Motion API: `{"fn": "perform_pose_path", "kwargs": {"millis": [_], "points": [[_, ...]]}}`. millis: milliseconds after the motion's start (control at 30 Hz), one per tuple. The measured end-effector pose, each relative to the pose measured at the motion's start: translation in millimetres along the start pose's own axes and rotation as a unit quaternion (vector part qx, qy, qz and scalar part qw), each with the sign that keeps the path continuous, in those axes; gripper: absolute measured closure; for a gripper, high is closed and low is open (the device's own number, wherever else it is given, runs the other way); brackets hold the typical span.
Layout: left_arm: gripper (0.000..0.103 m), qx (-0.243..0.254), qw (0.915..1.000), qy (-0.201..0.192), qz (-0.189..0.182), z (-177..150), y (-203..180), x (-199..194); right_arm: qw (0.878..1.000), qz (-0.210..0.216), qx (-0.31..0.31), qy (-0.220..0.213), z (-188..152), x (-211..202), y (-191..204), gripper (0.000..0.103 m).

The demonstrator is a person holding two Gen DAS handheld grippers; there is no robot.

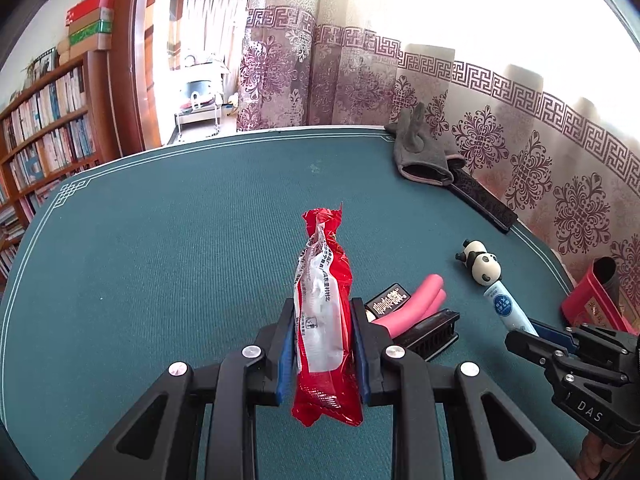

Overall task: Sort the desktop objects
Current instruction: 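Grasp the white-blue tube with right tool while left tool lifts the snack, then carry the snack wrapper and white tube over the red tin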

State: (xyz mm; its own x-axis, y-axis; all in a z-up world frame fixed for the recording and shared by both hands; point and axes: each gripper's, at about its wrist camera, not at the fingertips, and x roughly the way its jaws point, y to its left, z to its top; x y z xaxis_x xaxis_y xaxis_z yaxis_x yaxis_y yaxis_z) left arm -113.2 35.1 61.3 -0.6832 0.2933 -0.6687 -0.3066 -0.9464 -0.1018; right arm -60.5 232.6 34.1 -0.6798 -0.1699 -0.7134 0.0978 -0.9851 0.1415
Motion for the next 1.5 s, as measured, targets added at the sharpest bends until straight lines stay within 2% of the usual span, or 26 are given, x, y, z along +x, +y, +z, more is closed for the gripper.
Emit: {"fn": "perform_pose_path", "kwargs": {"millis": [167, 433, 767, 1000, 1233, 1367, 1500], "points": [[0.077, 0.006, 1.0, -0.001, -0.004, -9.2, -12.0, -12.9, 1.0, 0.006, 0.006, -0.024, -5.0, -32.0, -1.3, 0.083], [0.077, 0.025, 0.9997, -0.005, -0.004, -23.2, -34.7, -36.2, 0.999, 0.006, 0.017, -0.038, -22.2, -61.1, -9.1, 0.083], [0.077, 0.058, 0.9981, -0.008, -0.017, -32.9, -79.4, -52.7, 0.996, -0.014, 0.048, -0.068, -44.8, -112.3, -43.9, 0.083], [0.077, 0.089, 0.9952, -0.005, -0.04, -38.6, -123.1, -57.4, 0.992, -0.049, 0.077, -0.092, -64.1, -152.4, -82.7, 0.083], [0.077, 0.116, 0.9901, -0.005, -0.079, -40.8, -167.7, -64.4, 0.983, -0.103, 0.106, -0.106, -90.3, -192.6, -126.0, 0.083], [0.077, 0.126, 0.9865, -0.004, -0.105, -37.8, -191.9, -67.4, 0.978, -0.129, 0.124, -0.106, -104.9, -207.5, -148.7, 0.083], [0.077, 0.146, 0.9819, -0.003, -0.121, -35.1, -219.1, -66.7, 0.976, -0.135, 0.134, -0.105, -112.8, -212.4, -160.6, 0.083]]}}
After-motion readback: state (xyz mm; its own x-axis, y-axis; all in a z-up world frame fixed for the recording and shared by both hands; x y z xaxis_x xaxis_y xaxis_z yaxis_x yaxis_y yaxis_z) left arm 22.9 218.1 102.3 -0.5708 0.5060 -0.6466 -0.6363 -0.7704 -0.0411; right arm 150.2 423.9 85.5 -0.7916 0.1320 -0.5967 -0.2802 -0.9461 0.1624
